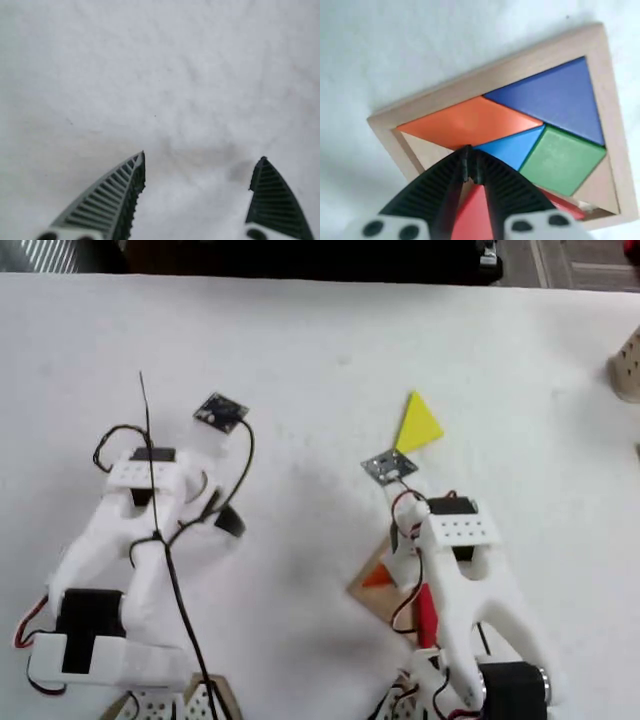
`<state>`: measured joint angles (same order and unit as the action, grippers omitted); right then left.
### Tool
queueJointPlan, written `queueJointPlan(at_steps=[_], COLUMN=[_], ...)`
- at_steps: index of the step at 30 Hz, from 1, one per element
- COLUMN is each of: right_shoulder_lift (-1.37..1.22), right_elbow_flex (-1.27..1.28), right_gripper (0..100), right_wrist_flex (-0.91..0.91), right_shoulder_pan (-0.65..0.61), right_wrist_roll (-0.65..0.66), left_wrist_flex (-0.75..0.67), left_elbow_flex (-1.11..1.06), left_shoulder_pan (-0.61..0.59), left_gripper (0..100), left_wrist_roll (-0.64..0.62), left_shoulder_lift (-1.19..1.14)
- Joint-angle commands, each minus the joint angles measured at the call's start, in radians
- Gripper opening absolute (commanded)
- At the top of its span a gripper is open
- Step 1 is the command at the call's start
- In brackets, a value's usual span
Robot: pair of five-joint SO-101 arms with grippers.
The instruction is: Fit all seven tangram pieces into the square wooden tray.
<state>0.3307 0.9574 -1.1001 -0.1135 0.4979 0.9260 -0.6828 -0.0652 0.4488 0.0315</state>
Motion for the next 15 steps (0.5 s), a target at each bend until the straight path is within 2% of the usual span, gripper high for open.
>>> queueJointPlan(at_steps=[1,4,8,13,15], right_shoulder_lift=[-0.002,-0.002,-0.002,0.010,0.048], right_elbow_flex=[-0.054,-0.077,-0.060,0.035,0.084], right_gripper=[1.8,1.8,1.8,1.8,1.8], right_wrist_flex=[-0.056,-0.099,-0.139,-0.128,-0.093], right_shoulder_pan=[-0.004,-0.005,-0.005,-0.007,0.002], right_wrist_roll=[-0.002,0.006,0.080,0.245,0.250], left_wrist_flex=[-0.012,-0.012,-0.012,-0.012,-0.012], left_elbow_flex=[0.055,0.055,0.055,0.055,0.055], left_shoulder_pan=[-0.004,-0.004,-0.004,-0.004,-0.004], left_gripper=[33,33,33,33,33], left_wrist_roll=[0.012,0.012,0.012,0.012,0.012], left_shoulder_lift=[0.002,0.002,0.002,0.002,0.002])
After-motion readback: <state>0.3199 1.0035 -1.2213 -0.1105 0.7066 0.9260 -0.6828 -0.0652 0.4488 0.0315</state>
